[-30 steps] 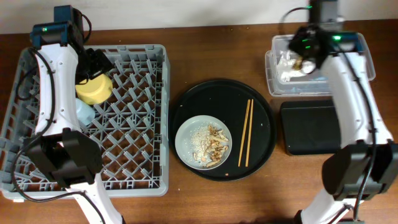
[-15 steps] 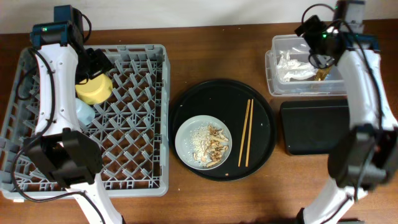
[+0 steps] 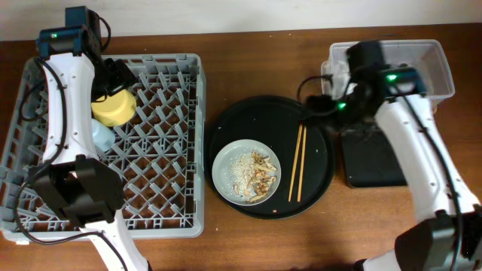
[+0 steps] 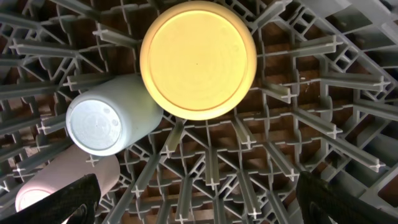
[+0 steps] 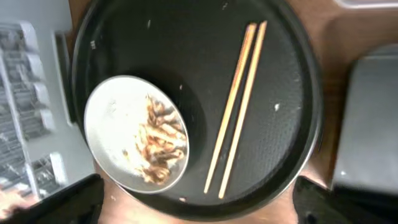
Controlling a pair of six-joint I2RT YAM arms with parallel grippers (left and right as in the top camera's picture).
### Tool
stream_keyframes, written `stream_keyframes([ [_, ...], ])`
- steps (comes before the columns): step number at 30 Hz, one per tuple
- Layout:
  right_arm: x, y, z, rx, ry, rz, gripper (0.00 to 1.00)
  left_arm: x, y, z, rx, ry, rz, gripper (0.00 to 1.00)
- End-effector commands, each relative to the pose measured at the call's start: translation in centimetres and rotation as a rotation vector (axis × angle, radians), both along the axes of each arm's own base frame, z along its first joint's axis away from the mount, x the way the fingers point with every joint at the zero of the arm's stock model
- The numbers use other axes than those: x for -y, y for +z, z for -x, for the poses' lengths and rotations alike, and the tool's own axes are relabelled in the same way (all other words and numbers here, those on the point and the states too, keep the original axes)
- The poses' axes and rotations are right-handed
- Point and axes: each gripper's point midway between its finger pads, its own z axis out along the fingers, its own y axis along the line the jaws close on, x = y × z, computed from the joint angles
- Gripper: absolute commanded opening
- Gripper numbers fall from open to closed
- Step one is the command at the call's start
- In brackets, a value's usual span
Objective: Sort waste into correct bins and load items into the dishwasher rack
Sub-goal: 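Grasp the GOLD wrapper with the right gripper and drop it in the clear bin, then reach the left gripper down to the wooden chopsticks on the tray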
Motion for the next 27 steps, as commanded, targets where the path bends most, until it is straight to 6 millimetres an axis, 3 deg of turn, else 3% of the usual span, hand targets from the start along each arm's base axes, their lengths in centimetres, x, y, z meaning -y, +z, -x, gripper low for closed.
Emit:
stream_keyframes([
  [1, 3.2, 1.8, -1.2, 0.056, -0.106, 0.1, 0.99, -0.1, 0.5, 0.0, 0.014, 0.011, 0.0, 0.99],
  [5, 13.4, 8.2, -3.2, 0.201, -0.374, 0.246, 0.99, -0.1, 0.5, 0.0, 0.014, 0.011, -0.001, 0.99],
  [8, 21.7, 9.6, -2.0, 0.219, -0.59, 0.334, 0.99, -0.1, 0.5, 0.0, 0.014, 0.011, 0.0, 0.99],
  [10, 25.7, 9.4, -0.7, 0.201, -0.698, 0.341, 0.99, -0.1, 0.5, 0.0, 0.014, 0.011, 0.0, 0.99],
  [12, 27.7, 9.4, 0.1, 0.198, -0.754, 0.347, 0.99, 0.1, 0.6, -0.5, 0.036, 0.007, 0.014, 0.99],
  [14, 29.3, 9.4, 0.9, 0.19, -0.799, 0.353, 0.99, 1.9, 0.5, -1.3, 0.068, -0.017, 0.117, 0.99],
  [17, 30.0, 9.4, 1.4, 0.186, -0.82, 0.355, 0.99, 7.6, 1.0, -1.5, 0.087, -0.101, 0.399, 0.99],
  [19, 30.0, 9.4, 1.4, 0.186, -0.82, 0.355, 0.99, 12.8, 1.8, -1.5, 0.094, -0.248, 0.516, 0.99],
  [22, 30.0, 9.4, 1.4, 0.186, -0.82, 0.355, 0.99, 21.2, 1.4, -0.4, 0.065, -0.439, 0.478, 0.99],
  [25, 30.0, 9.4, 1.4, 0.186, -0.82, 0.355, 0.99, 30.1, 1.2, 1.0, 0.117, -0.66, 0.319, 0.99],
  [27, 30.0, 9.4, 1.4, 0.186, -0.82, 0.355, 0.99, 33.9, 1.3, 2.5, 0.139, -0.759, 0.257, 0.99],
])
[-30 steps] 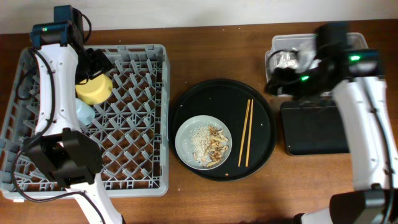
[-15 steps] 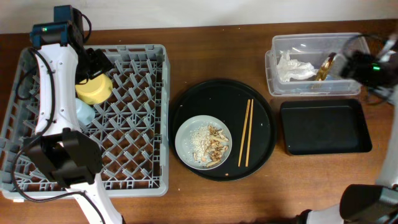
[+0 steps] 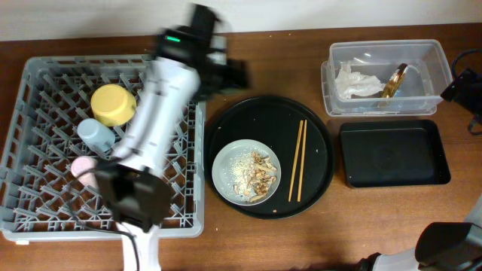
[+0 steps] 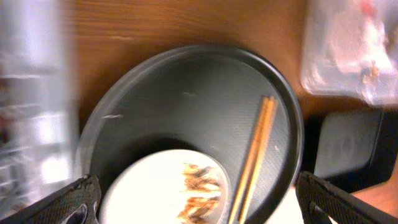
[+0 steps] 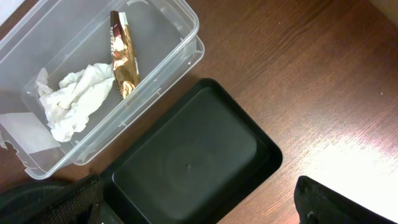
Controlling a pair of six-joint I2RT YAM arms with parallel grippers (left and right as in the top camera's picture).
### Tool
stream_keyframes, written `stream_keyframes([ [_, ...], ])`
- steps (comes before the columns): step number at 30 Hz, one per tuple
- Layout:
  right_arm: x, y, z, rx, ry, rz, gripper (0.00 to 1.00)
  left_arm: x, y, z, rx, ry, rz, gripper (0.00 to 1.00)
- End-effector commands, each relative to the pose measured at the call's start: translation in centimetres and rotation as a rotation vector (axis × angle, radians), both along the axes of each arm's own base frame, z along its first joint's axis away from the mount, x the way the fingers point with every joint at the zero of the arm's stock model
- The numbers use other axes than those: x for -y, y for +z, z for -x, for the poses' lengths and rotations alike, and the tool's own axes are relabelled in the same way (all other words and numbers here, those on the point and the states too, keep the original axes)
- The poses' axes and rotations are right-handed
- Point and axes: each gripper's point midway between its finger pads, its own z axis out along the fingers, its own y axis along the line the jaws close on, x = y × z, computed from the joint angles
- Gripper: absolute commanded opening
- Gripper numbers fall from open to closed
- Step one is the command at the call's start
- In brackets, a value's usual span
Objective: Sort waste into correct bins and load items into the dishwasher rack
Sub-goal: 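Reach the left gripper down to the wooden chopsticks on the tray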
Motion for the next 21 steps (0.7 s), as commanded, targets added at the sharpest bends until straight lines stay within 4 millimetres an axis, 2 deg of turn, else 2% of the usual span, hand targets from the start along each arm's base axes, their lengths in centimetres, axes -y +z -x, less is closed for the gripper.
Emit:
stream_keyframes([
  [1, 0.3, 0.7, 0.1, 0.015, -0.019, 0.016, 0.99, 8.7, -0.2, 3.9, 0.128, -0.229, -0.159, 0.99],
  [2, 0.3, 0.7, 0.1, 0.015, -0.019, 0.016, 0.99, 10.4, -0.6, 5.1, 0.164, -0.275, -0.226, 0.99],
  [5, 0.3, 0.7, 0.1, 0.015, -0.019, 0.016, 0.99, 14.7, -1.7, 6.1, 0.302, -0.333, -0.361, 0.99],
  [8, 0.3, 0.7, 0.1, 0.015, -0.019, 0.016, 0.99, 19.5, -3.8, 8.5, 0.299, -0.425, -0.308, 0.99],
  [9, 0.3, 0.7, 0.1, 0.015, -0.019, 0.016, 0.99, 20.9, -5.0, 9.5, 0.281, -0.46, -0.291, 0.95],
  [10, 0.3, 0.7, 0.1, 0.015, -0.019, 0.016, 0.99, 21.7, -6.5, 10.2, 0.263, -0.485, -0.301, 0.78],
  [13, 0.3, 0.7, 0.1, 0.015, -0.019, 0.016, 0.99, 22.7, -9.9, 11.5, 0.219, -0.529, -0.339, 0.51],
  [14, 0.3, 0.7, 0.1, 0.015, -0.019, 0.016, 0.99, 22.7, -10.4, 12.0, 0.204, -0.54, -0.353, 0.49],
  [15, 0.3, 0.7, 0.1, 0.015, -0.019, 0.016, 0.99, 22.9, -10.5, 12.2, 0.206, -0.544, -0.352, 0.4],
  [16, 0.3, 0.7, 0.1, 0.015, -0.019, 0.016, 0.99, 23.3, -10.5, 12.1, 0.216, -0.545, -0.342, 0.22],
  [17, 0.3, 0.7, 0.1, 0.015, -0.019, 0.016, 0.99, 23.4, -10.6, 12.0, 0.211, -0.517, -0.333, 0.14],
  [19, 0.3, 0.7, 0.1, 0.015, -0.019, 0.016, 0.99, 23.4, -11.4, 12.1, 0.186, -0.468, -0.33, 0.13],
  [20, 0.3, 0.7, 0.1, 0.015, -0.019, 0.016, 0.99, 23.3, -12.4, 12.1, 0.167, -0.452, -0.337, 0.14],
  [21, 0.3, 0.7, 0.1, 0.015, -0.019, 0.016, 0.99, 23.3, -13.5, 12.1, 0.155, -0.455, -0.351, 0.19],
])
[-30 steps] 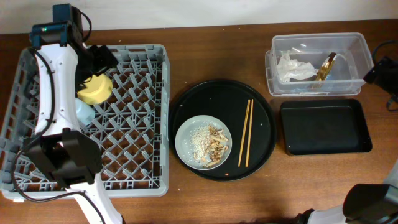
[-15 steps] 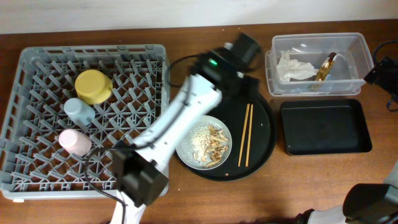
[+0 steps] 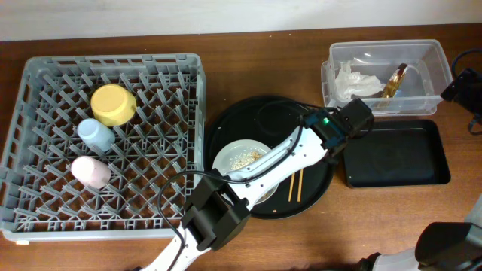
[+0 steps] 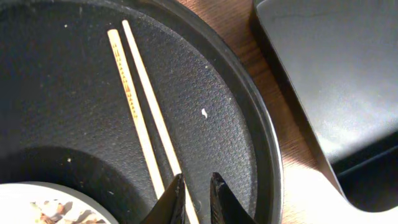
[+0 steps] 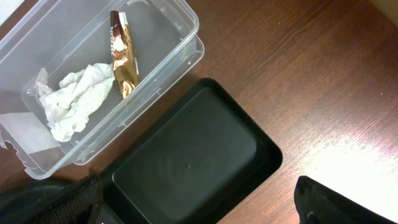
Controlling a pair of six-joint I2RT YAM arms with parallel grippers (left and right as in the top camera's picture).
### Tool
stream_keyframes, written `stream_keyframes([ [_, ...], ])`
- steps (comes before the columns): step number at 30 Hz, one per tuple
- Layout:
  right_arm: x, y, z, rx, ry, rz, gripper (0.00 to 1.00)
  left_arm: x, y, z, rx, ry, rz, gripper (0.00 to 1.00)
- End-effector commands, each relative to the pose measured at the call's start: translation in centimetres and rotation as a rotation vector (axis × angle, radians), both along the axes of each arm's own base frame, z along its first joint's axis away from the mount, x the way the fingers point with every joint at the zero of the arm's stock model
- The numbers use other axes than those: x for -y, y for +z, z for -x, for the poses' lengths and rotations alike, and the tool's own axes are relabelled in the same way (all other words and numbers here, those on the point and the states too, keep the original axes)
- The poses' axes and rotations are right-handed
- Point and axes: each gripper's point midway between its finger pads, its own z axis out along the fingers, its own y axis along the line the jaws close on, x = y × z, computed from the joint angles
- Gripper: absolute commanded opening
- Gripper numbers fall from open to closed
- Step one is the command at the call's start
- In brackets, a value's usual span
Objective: Sort waste into correct bins and load items into the dishwasher rack
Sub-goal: 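Reach the left gripper down to the wooden chopsticks on the tray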
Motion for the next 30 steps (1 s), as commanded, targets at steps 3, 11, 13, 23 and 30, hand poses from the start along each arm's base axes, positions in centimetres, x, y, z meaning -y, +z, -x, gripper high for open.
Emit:
stream_keyframes([
  [3, 0.3, 0.7, 0.1, 0.015, -0.019, 0.016, 0.99, -0.5, -6.8, 0.1, -0.064, 0.059, -0.092, 0.22],
  [11, 0.3, 0.7, 0.1, 0.015, -0.019, 0.016, 0.99, -1.4, -7.5, -0.9, -0.042, 0.081, -0.12, 0.22],
  [13, 0.3, 0.7, 0.1, 0.015, -0.019, 0.016, 0.98, -1.4, -7.5, -0.9, -0.042, 0.08, -0.12, 0.27],
  [23, 0.3, 0.7, 0.1, 0.015, -0.019, 0.016, 0.99, -1.8, -1.9, -1.6, -0.001, 0.087, -0.096, 0.29],
  [30, 0.3, 0.7, 0.1, 0.015, -0.019, 0.016, 0.99, -3.2, -8.6, -1.1, -0.104, 0.095, -0.192, 0.31],
])
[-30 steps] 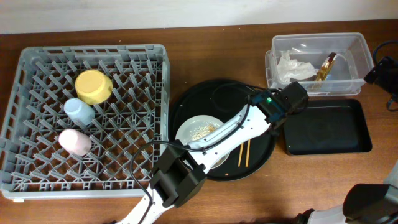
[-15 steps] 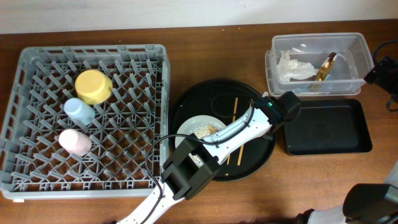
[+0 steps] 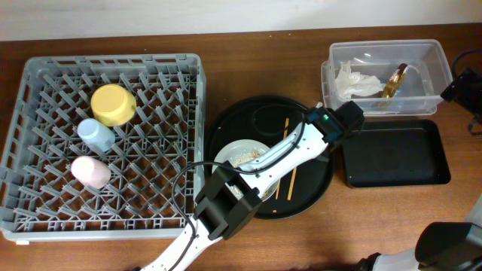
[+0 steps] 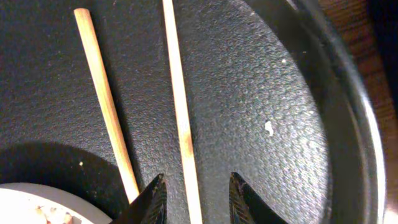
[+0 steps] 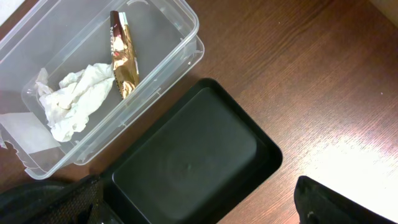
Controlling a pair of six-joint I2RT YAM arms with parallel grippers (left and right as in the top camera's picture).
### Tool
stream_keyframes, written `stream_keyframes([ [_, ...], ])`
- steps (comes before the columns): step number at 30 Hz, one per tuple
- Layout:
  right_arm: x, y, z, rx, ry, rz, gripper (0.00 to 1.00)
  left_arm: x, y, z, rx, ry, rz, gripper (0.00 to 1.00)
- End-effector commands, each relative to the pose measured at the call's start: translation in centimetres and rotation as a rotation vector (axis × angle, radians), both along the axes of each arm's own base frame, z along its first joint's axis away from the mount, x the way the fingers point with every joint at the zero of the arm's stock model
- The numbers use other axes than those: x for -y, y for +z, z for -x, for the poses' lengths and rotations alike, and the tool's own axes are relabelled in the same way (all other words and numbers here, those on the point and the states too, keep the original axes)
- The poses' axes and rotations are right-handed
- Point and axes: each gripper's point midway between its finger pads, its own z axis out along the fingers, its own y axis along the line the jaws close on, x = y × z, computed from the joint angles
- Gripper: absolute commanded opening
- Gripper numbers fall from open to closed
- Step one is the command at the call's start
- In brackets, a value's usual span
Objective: Sort waste into correct bins and load items into the dishwasher rack
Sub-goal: 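Reach the left gripper down to the wooden chopsticks on the tray, then grasp one chopstick with the left gripper and place it in the rack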
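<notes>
Two wooden chopsticks (image 4: 102, 106) lie side by side on the round black tray (image 4: 336, 124). My left gripper (image 4: 194, 199) is open low over them, its fingers straddling the right chopstick (image 4: 180, 112). Overhead, the left gripper (image 3: 337, 124) reaches across the tray, hiding the chopsticks' middle. A grey plate (image 3: 233, 158) of food scraps sits on the tray. My right gripper (image 5: 196, 186) is open, high over the black bin (image 5: 186, 155), holding nothing.
The grey dishwasher rack (image 3: 173, 68) at the left holds a yellow cup (image 3: 113, 104), a blue cup (image 3: 96, 134) and a pink cup (image 3: 90, 171). A clear bin (image 3: 384, 71) at the back right holds a crumpled tissue (image 5: 74, 99) and a gold wrapper (image 5: 122, 53).
My left gripper's fingers were close together above the chopsticks. Now they are spread apart and lower, on either side of one chopstick. The right arm has not moved.
My left gripper was over the rack above the yellow cup, while the right hung over the tray. Then the left was near the tray and the right was by the bins. Later the left was over the chopsticks, and now stands open around one.
</notes>
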Motion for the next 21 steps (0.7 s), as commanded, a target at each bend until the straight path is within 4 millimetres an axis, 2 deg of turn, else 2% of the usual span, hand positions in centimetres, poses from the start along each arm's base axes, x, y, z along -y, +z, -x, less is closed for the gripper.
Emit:
stream_keyframes([
  [1, 0.3, 0.7, 0.1, 0.015, -0.018, 0.016, 0.99, -0.6, -4.2, 0.7, -0.089, 0.009, -0.031, 0.31],
  [8, 0.3, 0.7, 0.1, 0.015, -0.018, 0.016, 0.99, -1.4, -4.7, -0.1, -0.176, 0.051, 0.031, 0.3],
  [10, 0.3, 0.7, 0.1, 0.015, -0.018, 0.016, 0.99, -1.0, -4.7, 0.3, -0.199, 0.047, 0.049, 0.3],
  [11, 0.3, 0.7, 0.1, 0.015, -0.018, 0.016, 0.99, -0.7, -4.7, 0.8, -0.226, 0.042, 0.069, 0.24],
  [14, 0.3, 0.7, 0.1, 0.015, -0.018, 0.016, 0.99, -0.8, -4.8, 0.8, -0.225, 0.043, 0.062, 0.2],
  [18, 0.3, 0.7, 0.1, 0.015, -0.018, 0.016, 0.99, -1.3, -4.6, 0.6, -0.207, 0.048, 0.037, 0.02],
  [21, 0.3, 0.7, 0.1, 0.015, -0.018, 0.016, 0.99, -0.8, -2.7, 0.1, -0.188, 0.003, 0.053, 0.01],
])
